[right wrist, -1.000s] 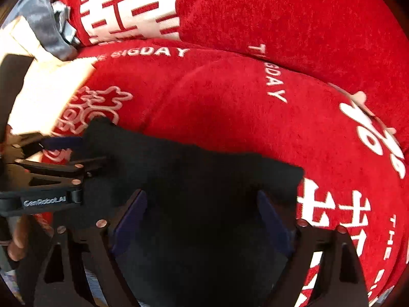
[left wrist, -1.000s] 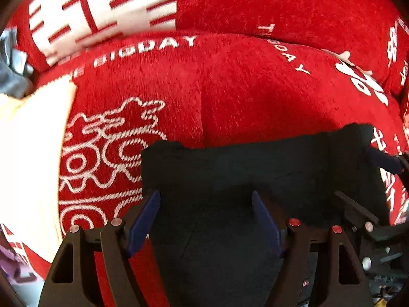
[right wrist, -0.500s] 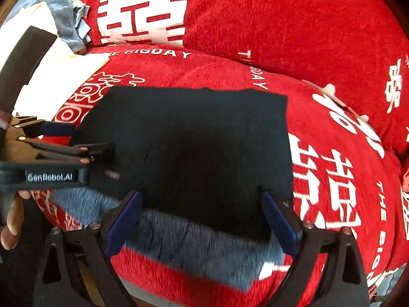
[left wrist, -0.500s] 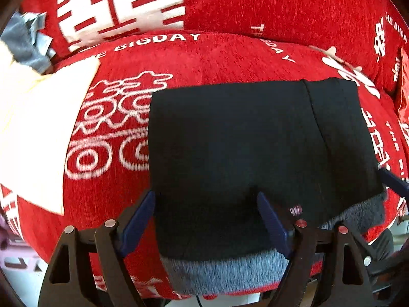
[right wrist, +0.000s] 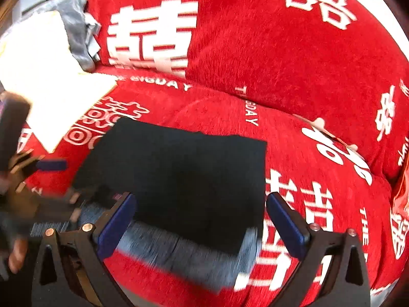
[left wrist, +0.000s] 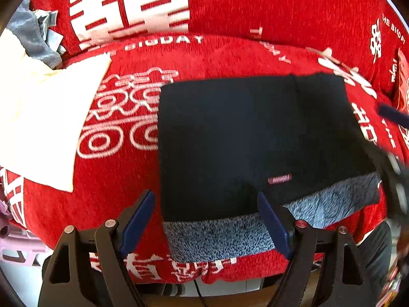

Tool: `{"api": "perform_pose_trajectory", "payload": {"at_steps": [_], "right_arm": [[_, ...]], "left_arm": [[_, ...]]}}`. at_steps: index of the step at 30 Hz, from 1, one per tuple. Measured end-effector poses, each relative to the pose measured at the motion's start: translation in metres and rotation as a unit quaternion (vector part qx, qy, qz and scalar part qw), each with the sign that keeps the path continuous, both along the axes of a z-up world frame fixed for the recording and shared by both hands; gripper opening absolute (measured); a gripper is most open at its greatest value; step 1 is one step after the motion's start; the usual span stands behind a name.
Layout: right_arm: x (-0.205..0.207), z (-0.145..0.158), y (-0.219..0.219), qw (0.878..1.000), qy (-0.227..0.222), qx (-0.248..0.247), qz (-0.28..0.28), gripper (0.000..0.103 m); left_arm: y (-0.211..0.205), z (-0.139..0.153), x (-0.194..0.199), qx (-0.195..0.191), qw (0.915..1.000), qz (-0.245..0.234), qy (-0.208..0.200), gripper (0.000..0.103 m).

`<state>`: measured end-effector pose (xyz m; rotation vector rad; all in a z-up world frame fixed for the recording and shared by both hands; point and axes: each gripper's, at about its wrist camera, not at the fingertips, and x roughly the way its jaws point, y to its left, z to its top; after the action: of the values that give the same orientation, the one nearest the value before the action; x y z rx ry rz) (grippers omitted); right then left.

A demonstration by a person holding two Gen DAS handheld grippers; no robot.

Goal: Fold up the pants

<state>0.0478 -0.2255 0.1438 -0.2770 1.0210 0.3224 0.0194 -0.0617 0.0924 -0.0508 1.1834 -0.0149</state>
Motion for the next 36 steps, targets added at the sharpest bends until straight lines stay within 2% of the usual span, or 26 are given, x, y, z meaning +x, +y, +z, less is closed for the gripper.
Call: {"api": "perform_pose_trajectory", "payload": {"at_steps": [5,11,14,18,21,23,29,32,36], "right_arm": [[0.055,-0.041,0.001,0.996,0.080,0.022,-0.041,0.102],[0.074,-0.063,0.009,0.995,0.081,-0.020,-0.059,0.103],[0.070,-0.054,0.010,0.994,0.082,-0.034,-0.065,0.103],[0.032,-0.026,0.006,0.997,0.046,-0.023,-0.053,0.103],[0.007,-0.035,-0.007,0.995,0.070,-0.035,-0.059,0.103],[-0.006,-0.039,-0.026,0.992,0.085,-0.034,-0.086,0.103],[-0.043,0.001,-0.062,0.987,0.018,0.001,-0.157,0.103],[-0.050,0.015,-0.060,0.985,-0.003,0.006,-0.171,0.103],[-0.052,0.018,-0.047,0.986,-0.014,-0.004,-0.164,0.103]], "left_arm": [[0.001,-0.005,-0.005,-0.005,1.0000,-0.001,0.000,0.083],[0.005,-0.011,-0.003,-0.007,1.0000,0.001,0.004,0.090],[0.008,-0.005,-0.003,-0.013,0.9999,0.007,0.003,0.090],[0.005,0.004,-0.001,-0.015,0.9999,-0.004,-0.007,0.090],[-0.003,0.006,-0.001,-0.001,0.9999,-0.012,-0.007,0.090],[-0.006,0.009,-0.003,0.001,0.9999,-0.010,-0.008,0.090],[-0.017,0.027,-0.011,0.012,0.9993,-0.020,-0.028,0.090],[-0.018,0.034,-0.015,0.017,0.9989,-0.012,-0.041,0.090],[-0.019,0.035,-0.020,0.027,0.9985,-0.012,-0.046,0.090]]}}
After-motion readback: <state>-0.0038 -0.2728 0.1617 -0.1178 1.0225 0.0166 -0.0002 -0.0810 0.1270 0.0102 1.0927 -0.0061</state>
